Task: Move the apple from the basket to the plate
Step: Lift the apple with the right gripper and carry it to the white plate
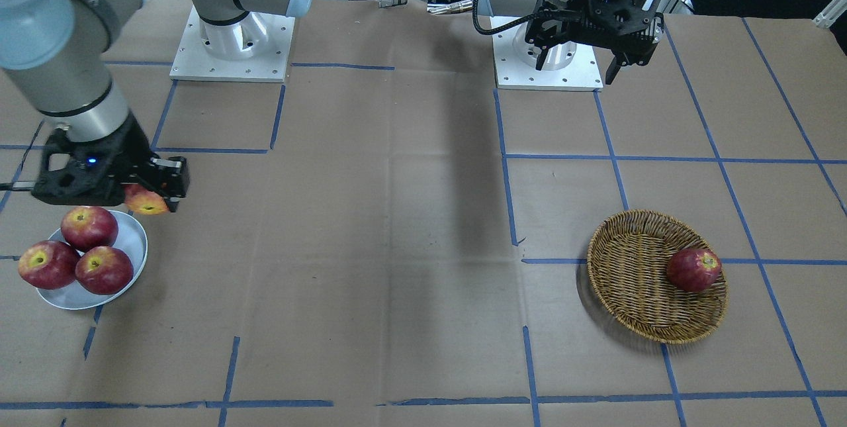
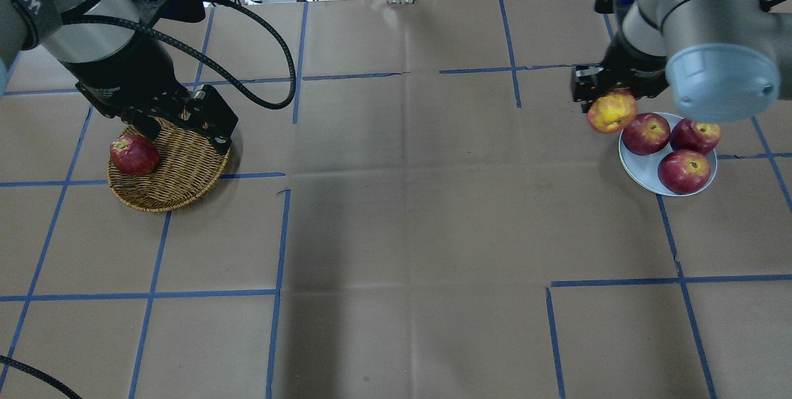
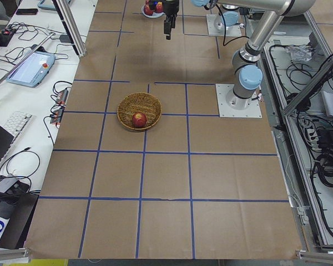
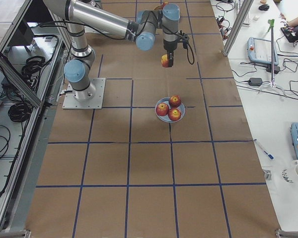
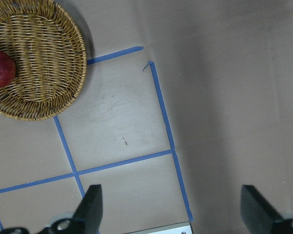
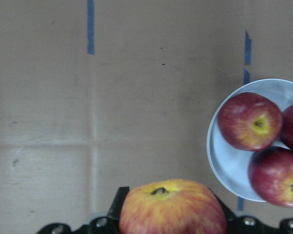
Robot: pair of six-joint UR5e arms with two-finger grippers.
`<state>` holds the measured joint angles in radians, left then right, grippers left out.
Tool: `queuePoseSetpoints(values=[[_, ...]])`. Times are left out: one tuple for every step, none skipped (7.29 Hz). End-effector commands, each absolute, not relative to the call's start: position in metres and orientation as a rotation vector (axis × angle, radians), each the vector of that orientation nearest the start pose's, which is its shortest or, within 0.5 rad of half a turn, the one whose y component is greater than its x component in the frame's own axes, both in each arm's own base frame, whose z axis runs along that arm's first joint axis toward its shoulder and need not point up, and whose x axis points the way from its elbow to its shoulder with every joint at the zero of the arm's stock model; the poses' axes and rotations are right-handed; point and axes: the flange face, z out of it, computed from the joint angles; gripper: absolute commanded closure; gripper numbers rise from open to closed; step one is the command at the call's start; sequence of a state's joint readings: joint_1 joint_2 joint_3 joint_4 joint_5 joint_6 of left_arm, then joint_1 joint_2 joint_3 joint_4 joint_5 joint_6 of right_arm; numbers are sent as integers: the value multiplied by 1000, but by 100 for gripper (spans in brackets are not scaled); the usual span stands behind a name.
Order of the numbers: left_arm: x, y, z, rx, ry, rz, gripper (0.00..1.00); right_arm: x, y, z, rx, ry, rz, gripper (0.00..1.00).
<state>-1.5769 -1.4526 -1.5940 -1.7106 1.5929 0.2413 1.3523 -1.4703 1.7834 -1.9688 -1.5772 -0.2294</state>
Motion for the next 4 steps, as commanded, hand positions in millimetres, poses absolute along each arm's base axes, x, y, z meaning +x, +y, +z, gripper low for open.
queuePoseSetpoints(values=[[-134, -435, 516, 386, 3101, 78, 1, -100, -533, 359, -80, 3167, -82, 53], [-134, -435, 516, 388, 3101, 78, 1, -121, -538, 338, -128, 3152, -39, 53], [-134, -434, 517, 388, 3101, 75, 1, -130, -549, 321, -145, 3157, -55, 52], [-134, -434, 517, 388, 3101, 75, 1, -136, -559, 301, -146, 3159, -64, 53]])
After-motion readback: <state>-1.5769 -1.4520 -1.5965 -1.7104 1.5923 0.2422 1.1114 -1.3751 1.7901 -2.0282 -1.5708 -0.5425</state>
